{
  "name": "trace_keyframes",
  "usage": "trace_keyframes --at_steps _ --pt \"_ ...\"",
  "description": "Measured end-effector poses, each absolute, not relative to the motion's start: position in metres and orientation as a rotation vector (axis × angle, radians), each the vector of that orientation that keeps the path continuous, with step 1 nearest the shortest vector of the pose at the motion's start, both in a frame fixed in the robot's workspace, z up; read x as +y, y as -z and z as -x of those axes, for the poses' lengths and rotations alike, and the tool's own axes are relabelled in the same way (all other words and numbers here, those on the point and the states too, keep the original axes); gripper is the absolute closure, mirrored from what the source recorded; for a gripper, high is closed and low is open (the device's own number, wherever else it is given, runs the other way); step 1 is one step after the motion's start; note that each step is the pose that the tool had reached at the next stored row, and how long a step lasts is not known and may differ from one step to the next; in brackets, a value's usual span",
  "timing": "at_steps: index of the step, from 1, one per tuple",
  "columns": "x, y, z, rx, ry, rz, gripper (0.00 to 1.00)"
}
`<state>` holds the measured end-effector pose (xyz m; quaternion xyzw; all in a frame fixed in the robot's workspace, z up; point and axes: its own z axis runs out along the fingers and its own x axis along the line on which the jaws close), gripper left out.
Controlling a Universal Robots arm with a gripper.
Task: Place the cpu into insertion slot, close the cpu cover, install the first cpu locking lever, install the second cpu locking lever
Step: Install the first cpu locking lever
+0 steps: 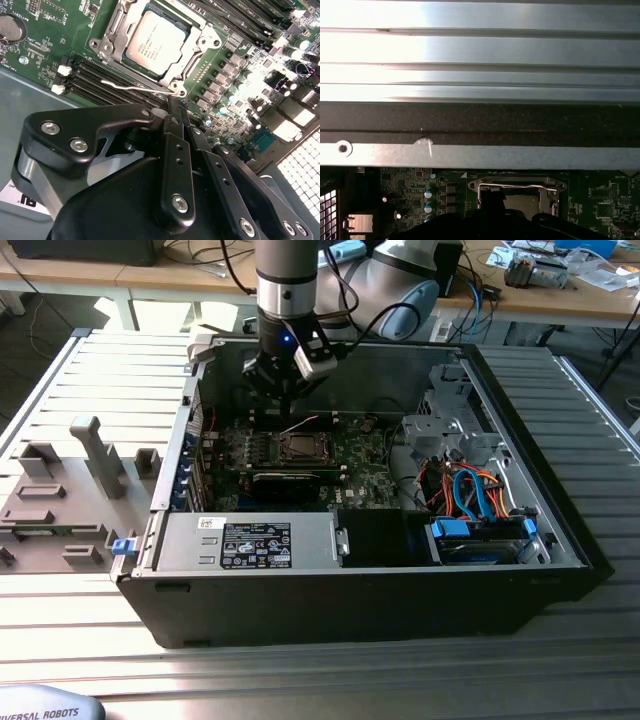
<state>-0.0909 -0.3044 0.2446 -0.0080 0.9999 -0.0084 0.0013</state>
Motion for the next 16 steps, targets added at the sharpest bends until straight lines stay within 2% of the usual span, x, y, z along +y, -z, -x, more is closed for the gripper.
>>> trace_keyframes --at_steps 16 --pt "-0.3044 -0.2420 0.0882 3.139 0.026 0.025 0.89"
